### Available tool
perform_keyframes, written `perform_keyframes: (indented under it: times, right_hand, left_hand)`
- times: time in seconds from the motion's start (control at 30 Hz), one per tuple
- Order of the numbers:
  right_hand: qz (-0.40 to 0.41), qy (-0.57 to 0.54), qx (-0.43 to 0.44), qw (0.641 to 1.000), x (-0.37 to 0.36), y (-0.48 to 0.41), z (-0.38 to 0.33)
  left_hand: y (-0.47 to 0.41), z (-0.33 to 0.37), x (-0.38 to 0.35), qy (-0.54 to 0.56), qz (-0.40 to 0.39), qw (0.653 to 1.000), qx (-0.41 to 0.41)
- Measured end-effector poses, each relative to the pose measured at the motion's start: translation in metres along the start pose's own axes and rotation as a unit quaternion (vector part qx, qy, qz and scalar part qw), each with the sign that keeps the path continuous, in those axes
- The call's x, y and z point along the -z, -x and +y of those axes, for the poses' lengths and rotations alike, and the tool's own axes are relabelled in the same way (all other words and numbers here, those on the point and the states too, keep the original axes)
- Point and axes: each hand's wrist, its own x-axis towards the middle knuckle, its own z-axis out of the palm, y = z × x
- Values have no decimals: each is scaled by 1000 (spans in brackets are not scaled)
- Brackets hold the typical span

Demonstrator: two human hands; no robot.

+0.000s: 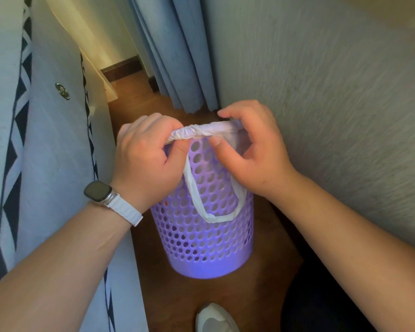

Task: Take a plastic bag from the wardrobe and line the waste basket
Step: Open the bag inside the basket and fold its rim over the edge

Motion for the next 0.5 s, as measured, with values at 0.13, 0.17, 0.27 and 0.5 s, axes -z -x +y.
perform_keyframes:
  times: [0.13, 0.17, 0.27, 0.5]
  right_hand:
    - [10, -9, -15, 1000, 3, -2, 10]
    - [12, -9, -15, 1000, 2, -2, 11]
    - [30, -15, -19, 999, 0, -2, 10]
    - [66, 48, -15, 997, -1, 1, 4]
  left_hand:
    - [-1, -3, 1, 26, 2, 1000, 8]
    - [-1, -3, 0, 39, 3, 999, 8]
    - [0, 0, -3, 68, 5, 998, 8]
    - [3, 12, 1, 14, -26, 999, -40]
